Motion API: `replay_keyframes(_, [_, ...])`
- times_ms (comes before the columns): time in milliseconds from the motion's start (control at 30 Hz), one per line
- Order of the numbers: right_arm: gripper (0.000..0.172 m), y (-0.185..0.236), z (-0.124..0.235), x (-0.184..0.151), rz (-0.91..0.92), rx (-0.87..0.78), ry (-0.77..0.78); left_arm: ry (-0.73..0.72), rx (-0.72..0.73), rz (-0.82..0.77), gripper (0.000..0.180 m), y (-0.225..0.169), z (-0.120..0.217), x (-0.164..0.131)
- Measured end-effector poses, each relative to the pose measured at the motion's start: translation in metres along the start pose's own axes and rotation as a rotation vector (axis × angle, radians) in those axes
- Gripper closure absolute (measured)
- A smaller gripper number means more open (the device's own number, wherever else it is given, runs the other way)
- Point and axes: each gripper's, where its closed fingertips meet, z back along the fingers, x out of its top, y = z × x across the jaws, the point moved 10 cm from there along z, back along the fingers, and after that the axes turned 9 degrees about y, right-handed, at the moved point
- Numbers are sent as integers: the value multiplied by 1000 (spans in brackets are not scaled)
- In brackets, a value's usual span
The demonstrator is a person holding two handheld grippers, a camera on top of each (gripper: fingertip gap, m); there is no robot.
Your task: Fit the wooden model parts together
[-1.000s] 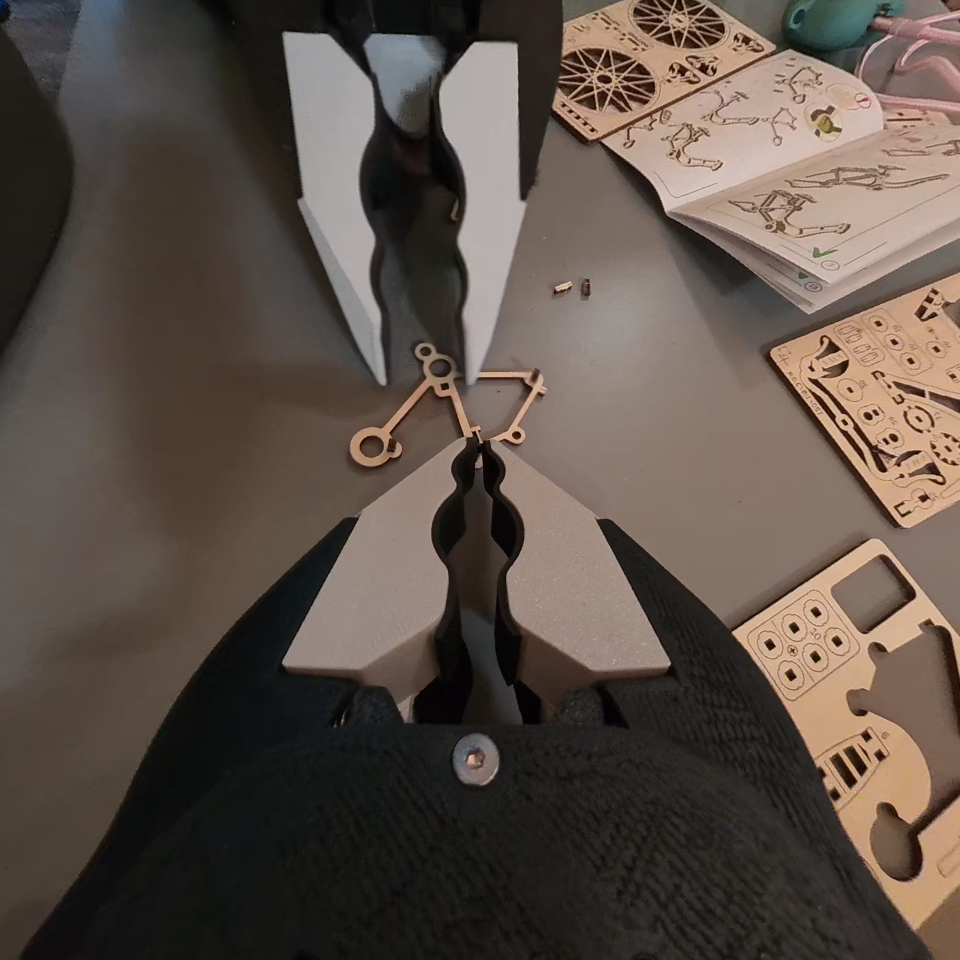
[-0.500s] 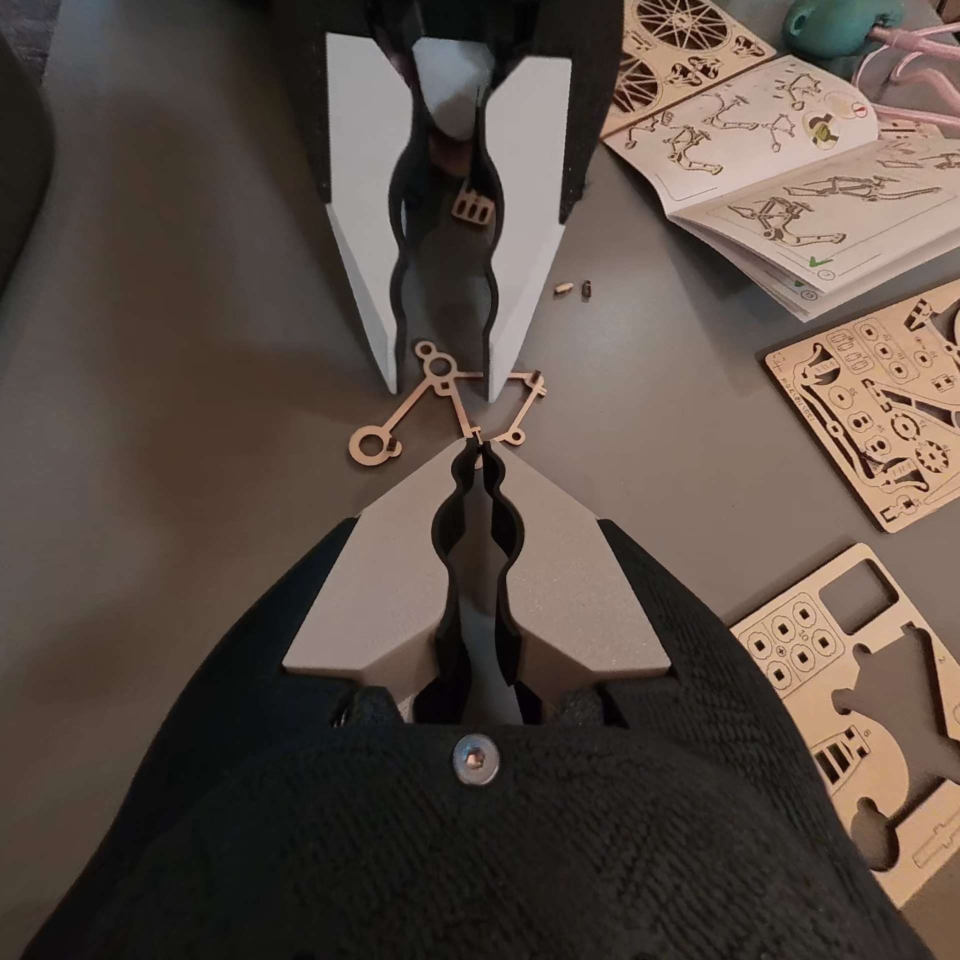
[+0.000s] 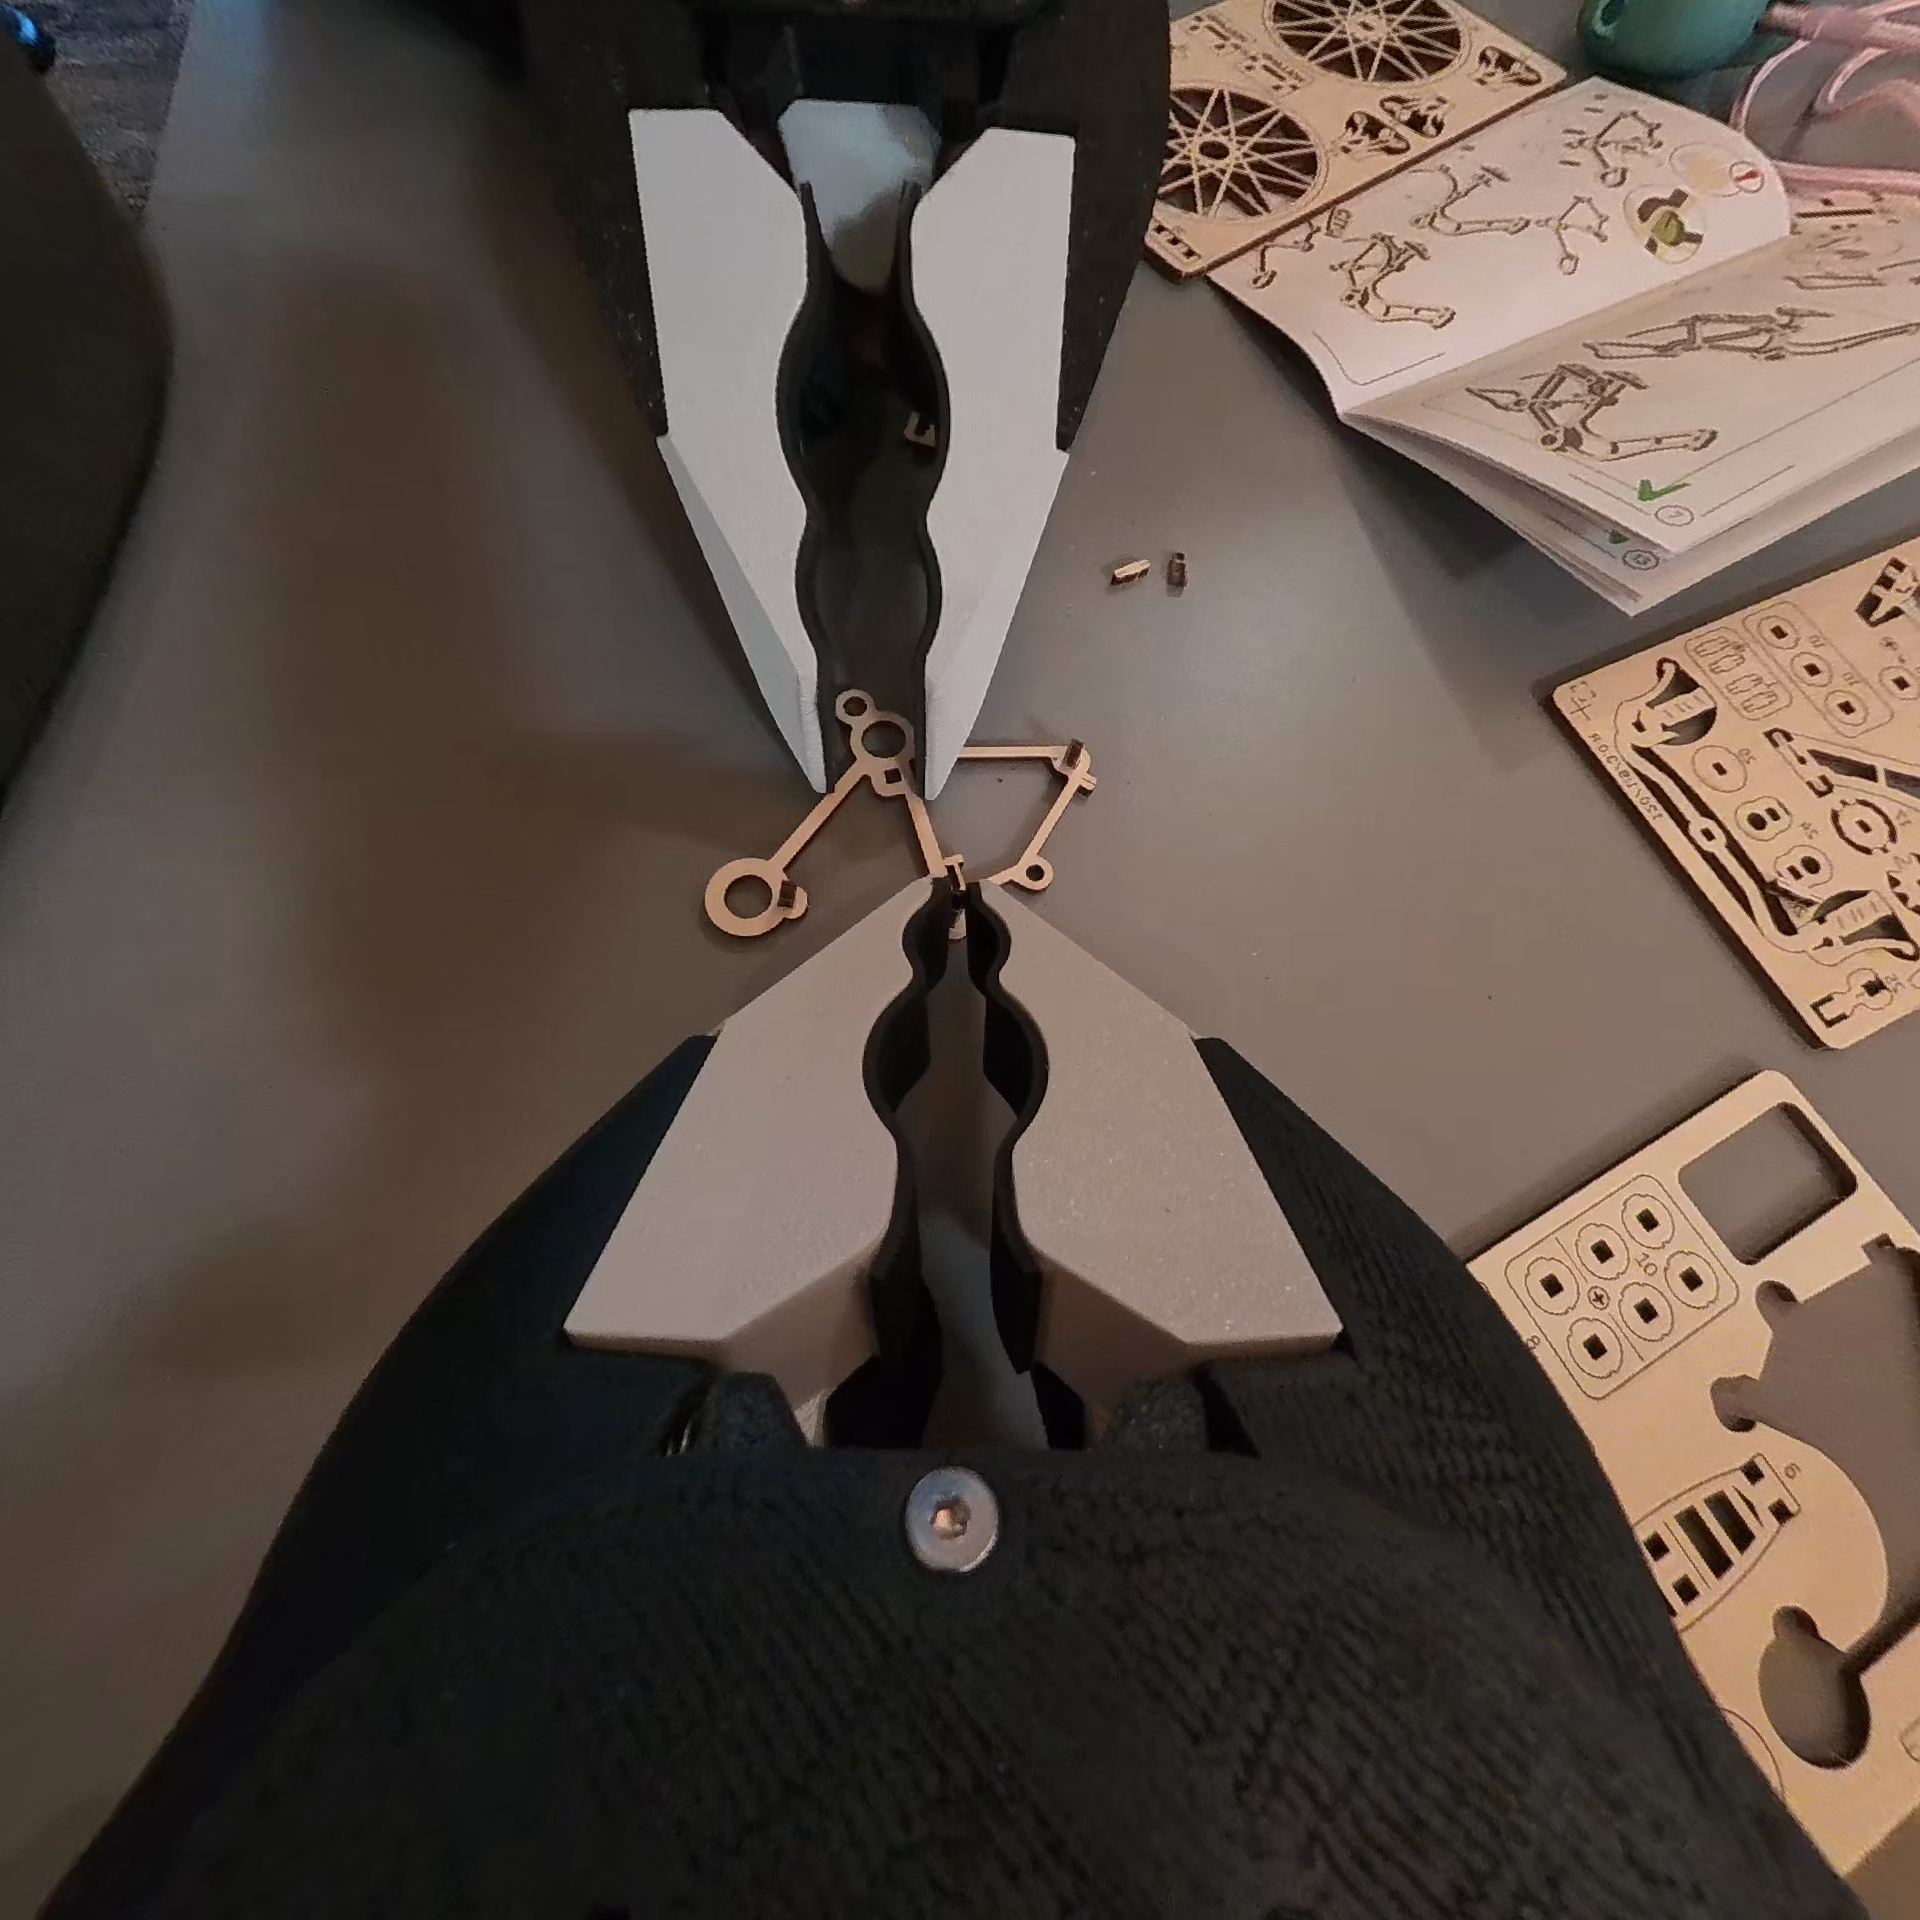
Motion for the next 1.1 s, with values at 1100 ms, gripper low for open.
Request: replay_keyframes(1100, [171,-2,5,0,-47,23,14,3,29,35,167,-3,-1,1])
